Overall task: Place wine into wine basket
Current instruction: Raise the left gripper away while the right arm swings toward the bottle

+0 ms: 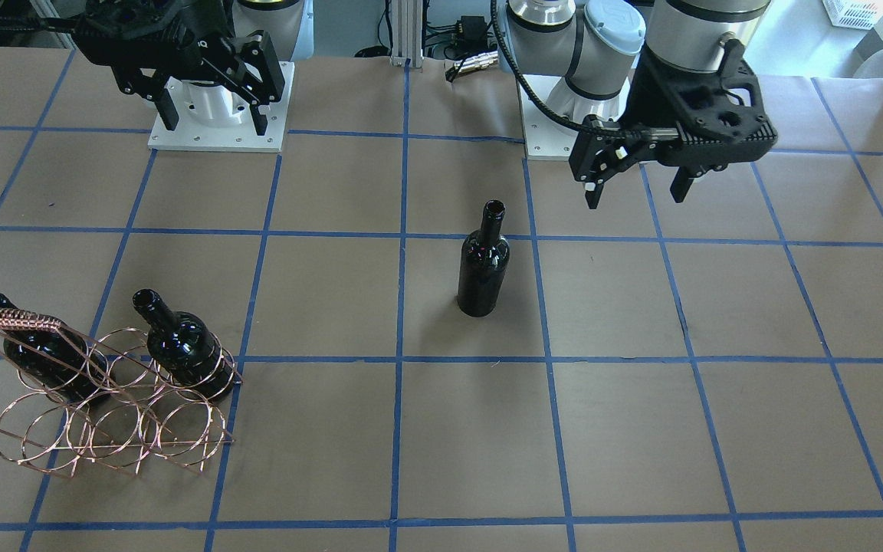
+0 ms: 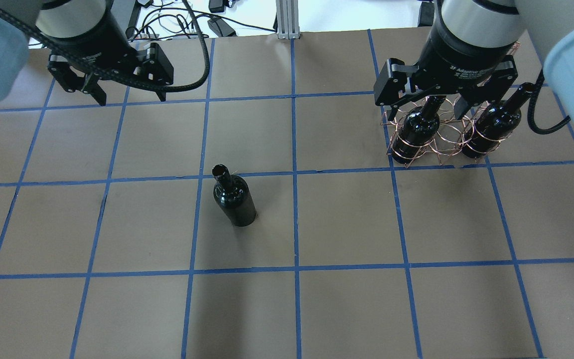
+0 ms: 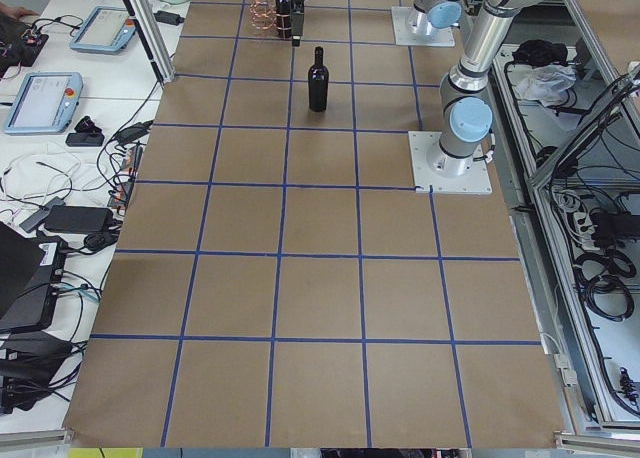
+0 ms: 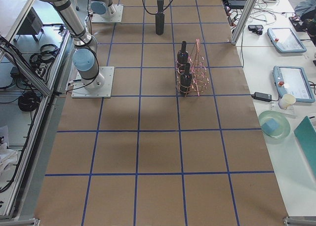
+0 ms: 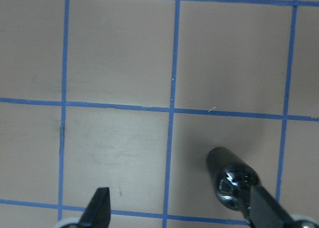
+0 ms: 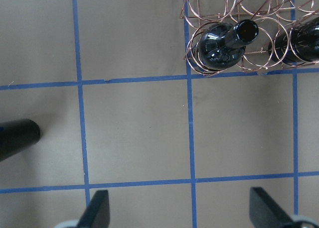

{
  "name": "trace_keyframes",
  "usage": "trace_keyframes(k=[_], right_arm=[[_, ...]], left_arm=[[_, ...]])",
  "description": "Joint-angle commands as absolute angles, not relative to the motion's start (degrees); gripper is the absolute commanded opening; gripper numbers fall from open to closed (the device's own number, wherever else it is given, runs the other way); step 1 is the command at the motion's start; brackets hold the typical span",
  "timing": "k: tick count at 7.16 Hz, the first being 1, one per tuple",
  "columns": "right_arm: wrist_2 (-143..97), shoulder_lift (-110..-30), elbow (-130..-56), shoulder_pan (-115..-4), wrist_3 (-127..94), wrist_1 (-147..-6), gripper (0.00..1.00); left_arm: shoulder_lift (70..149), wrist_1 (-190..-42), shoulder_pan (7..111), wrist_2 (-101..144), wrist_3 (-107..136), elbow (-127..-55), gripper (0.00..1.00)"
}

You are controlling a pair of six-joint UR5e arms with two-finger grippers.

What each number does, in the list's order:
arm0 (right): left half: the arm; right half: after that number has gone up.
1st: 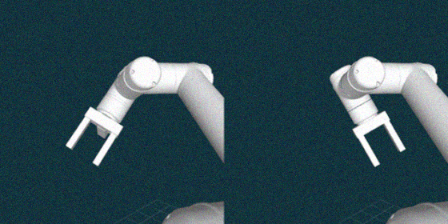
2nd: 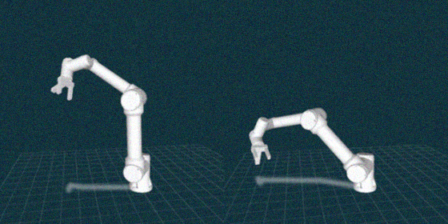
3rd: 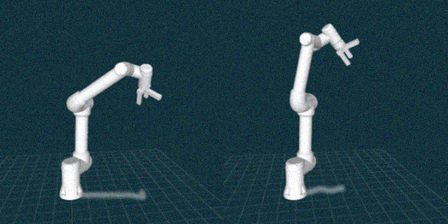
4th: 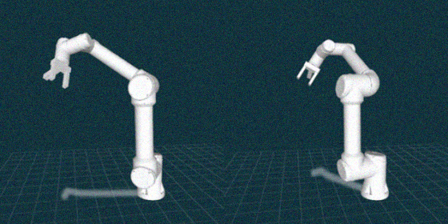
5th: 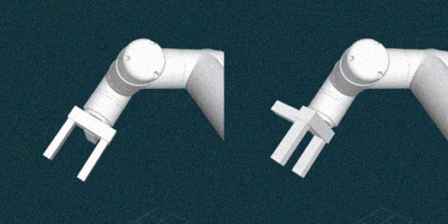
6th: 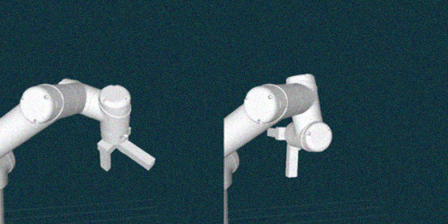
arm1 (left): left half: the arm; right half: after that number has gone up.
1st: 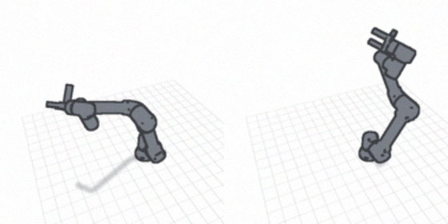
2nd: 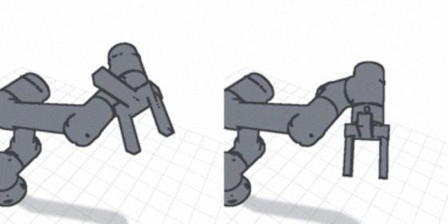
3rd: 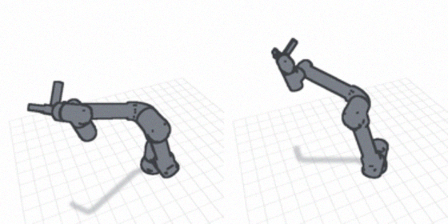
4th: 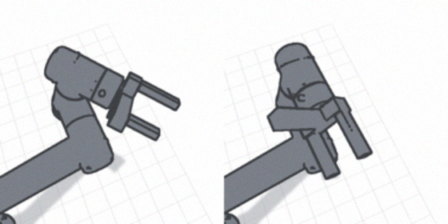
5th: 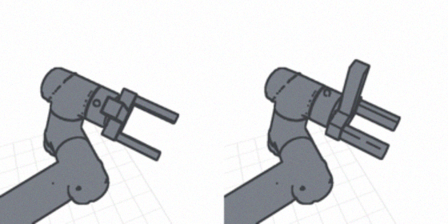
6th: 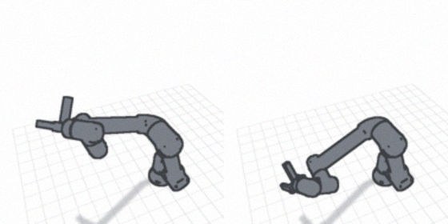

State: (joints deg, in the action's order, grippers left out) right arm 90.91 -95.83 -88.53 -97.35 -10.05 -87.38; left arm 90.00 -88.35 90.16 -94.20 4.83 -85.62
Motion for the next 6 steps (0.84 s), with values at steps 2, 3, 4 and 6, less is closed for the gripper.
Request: trace_keyframes(k=[2, 3, 4, 6], right_arm=[[90.89, -91.34, -88.95, -100.8, -15.27, -94.25, 1.0], [90.88, -87.4, -88.16, -104.29, -16.25, -97.18, 1.0], [90.97, -83.97, -86.85, -109.72, -23.22, -100.17, 1.0], [91.05, -76.67, -81.68, -118.34, -39.55, -101.42, 1.0]], left_arm=[[88.69, -89.73, 82.02, -94.04, -4.88, -85.86, 1.0], [88.59, -89.82, 81.31, -93.96, -5.36, -85.96, 1.0], [88.51, -90.09, 80.86, -93.96, -5.71, -85.96, 1.0], [88.51, -90.09, 80.69, -92.21, -6.24, -86.13, 1.0]])
